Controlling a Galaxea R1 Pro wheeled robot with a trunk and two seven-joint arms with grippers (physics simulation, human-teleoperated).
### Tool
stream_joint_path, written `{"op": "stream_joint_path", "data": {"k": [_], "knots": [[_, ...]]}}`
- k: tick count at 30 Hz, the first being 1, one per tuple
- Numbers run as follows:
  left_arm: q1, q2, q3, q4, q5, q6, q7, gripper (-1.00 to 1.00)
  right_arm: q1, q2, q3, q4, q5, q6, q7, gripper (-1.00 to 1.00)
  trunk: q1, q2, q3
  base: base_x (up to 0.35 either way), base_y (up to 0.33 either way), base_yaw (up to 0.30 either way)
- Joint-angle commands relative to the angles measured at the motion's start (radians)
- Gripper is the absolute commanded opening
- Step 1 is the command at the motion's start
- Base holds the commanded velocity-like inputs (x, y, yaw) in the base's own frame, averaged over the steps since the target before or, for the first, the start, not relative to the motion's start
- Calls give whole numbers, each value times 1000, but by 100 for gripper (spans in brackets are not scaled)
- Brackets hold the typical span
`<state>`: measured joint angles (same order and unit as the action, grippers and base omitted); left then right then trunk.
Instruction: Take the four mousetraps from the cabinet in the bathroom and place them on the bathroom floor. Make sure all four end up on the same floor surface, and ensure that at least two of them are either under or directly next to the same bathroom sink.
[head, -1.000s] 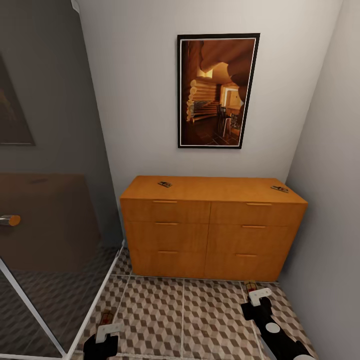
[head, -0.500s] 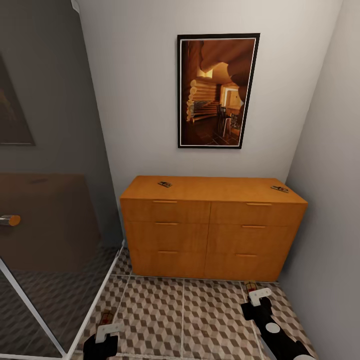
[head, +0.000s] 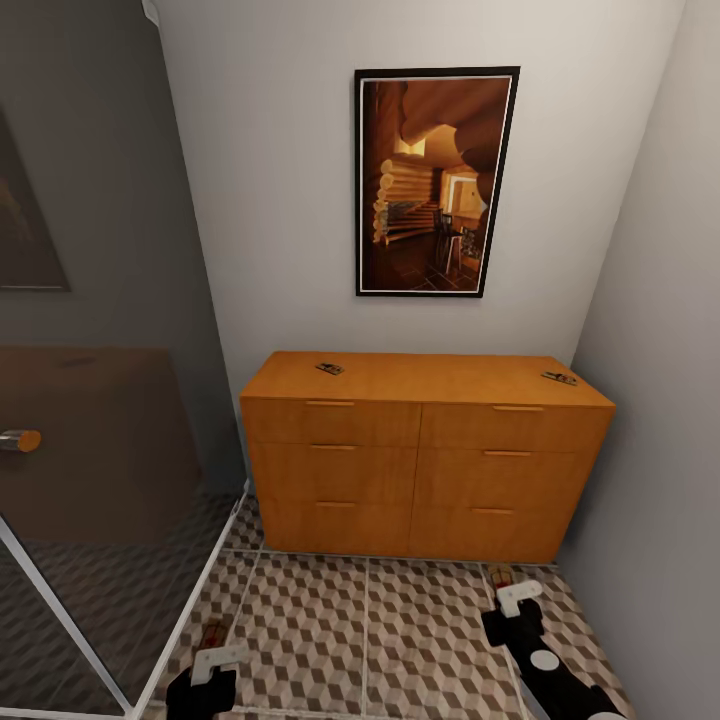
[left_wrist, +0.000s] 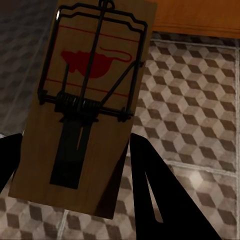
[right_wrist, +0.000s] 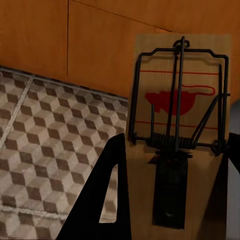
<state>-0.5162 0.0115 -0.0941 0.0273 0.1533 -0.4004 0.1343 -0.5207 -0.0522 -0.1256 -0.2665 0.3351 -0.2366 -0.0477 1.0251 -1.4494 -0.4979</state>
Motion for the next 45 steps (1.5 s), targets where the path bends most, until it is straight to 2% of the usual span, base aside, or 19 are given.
{"op": "stream_joint_path", "data": {"k": [1,3,4,5,7,9,11,12,16,18,23,27,28,30,32,35,38,45], "knots": [[-4,-1,-8,-12,5,28,6,-100,-1,0,-8,4,10,-4,-1,-100,0,-1,-1,0,0,0],[-9,-2,-7,-86,5,155,7,-100,-1,0,-8,6,10,-4,-1,-100,0,-1,-1,0,0,0],[-10,-2,-7,-114,4,198,8,-100,-1,0,-8,6,10,-4,-1,-100,0,-1,-1,0,0,0],[-12,-1,-7,-210,3,343,8,-100,-1,0,-8,8,10,-4,-1,-100,0,-1,-1,0,0,0],[-17,1,-4,-320,2,517,8,-100,-1,1,-8,9,10,-2,-1,-100,0,-1,-1,0,0,0],[-36,3,2,-367,1,597,9,-100,-1,2,-8,10,10,-2,-1,-100,0,-1,-1,0,0,0],[-72,4,8,-385,0,640,10,-100,-1,2,-8,14,10,-1,-1,-100,0,-1,-1,0,0,0],[-96,5,10,-384,-1,657,10,-100,-1,3,-8,21,10,0,-2,-100,0,-1,-1,0,0,0],[-129,11,13,-342,-1,672,11,-100,-1,4,-8,64,10,-1,-4,-100,0,-1,-1,0,0,0],[-135,18,14,-321,-1,661,11,-100,0,6,-8,95,9,-5,-4,-100,0,-1,-1,0,0,0],[-141,64,14,-303,-2,528,11,-100,11,7,-10,128,10,-34,-4,-100,0,-1,-1,0,0,0],[-142,78,12,-290,0,448,10,-100,1,10,-13,125,10,-41,-5,-100,0,-1,-1,0,0,0],[-142,79,11,-282,1,429,10,-100,-4,10,-13,120,10,-41,-5,-100,0,-1,-1,0,0,0],[-142,77,10,-207,3,334,8,-100,-36,15,-13,86,10,-29,-7,-100,0,-1,-1,0,0,0],[-142,68,10,-113,4,230,7,-100,-63,28,-13,56,10,22,-7,-100,0,-1,-1,0,0,0],[-141,58,10,-36,3,137,4,-100,-76,37,-12,40,10,97,-5,-100,0,-1,-1,0,0,0],[-135,55,10,-3,3,98,0,-100,-74,39,-9,34,10,100,-5,-100,0,-1,-1,0,0,0],[-108,47,8,12,3,29,-2,-100,-46,37,-8,34,12,-12,0,-100,0,-1,-1,0,0,0]]}}
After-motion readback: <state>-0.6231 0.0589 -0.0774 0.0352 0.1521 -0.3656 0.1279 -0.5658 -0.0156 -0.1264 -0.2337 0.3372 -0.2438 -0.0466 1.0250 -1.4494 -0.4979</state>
